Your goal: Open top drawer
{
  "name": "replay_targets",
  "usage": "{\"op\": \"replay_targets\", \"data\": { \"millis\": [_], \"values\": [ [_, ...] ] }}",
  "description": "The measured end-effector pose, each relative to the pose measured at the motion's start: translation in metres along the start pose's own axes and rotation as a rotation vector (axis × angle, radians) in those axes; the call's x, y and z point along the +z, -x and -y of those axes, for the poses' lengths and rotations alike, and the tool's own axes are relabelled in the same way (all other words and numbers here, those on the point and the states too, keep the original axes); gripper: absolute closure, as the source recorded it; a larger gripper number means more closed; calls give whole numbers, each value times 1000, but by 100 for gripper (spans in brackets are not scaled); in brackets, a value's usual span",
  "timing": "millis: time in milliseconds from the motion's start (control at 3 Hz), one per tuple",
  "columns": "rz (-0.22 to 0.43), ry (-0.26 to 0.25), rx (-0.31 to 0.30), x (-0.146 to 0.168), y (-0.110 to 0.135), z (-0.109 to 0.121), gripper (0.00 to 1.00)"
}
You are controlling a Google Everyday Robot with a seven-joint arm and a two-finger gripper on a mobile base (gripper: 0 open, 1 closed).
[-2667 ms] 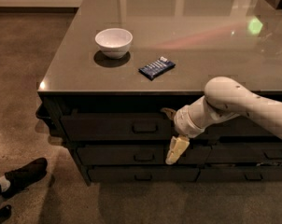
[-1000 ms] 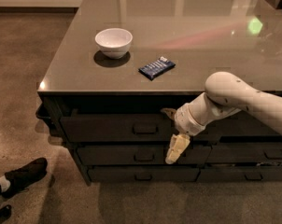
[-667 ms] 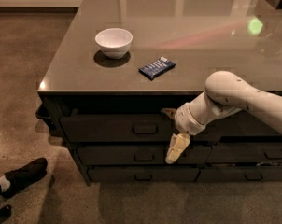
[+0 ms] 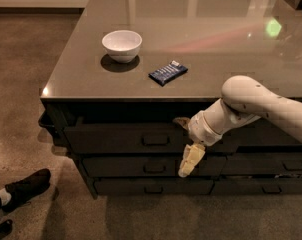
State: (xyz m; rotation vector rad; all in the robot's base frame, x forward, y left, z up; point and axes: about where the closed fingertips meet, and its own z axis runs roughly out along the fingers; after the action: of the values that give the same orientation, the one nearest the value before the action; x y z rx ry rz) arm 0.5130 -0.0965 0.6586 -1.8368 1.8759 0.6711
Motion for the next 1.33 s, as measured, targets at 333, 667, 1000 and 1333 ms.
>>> {"op": "replay_targets", "data": {
  "millis": [333, 667, 1000, 1333],
  "values": [
    [-2, 4, 4, -1, 2, -1, 0],
    [-18, 27, 40, -4, 10, -20, 0],
    [-47, 30, 97, -11, 20, -54, 0],
    [-92, 28, 152, -22, 34, -96, 0]
  ]
}}
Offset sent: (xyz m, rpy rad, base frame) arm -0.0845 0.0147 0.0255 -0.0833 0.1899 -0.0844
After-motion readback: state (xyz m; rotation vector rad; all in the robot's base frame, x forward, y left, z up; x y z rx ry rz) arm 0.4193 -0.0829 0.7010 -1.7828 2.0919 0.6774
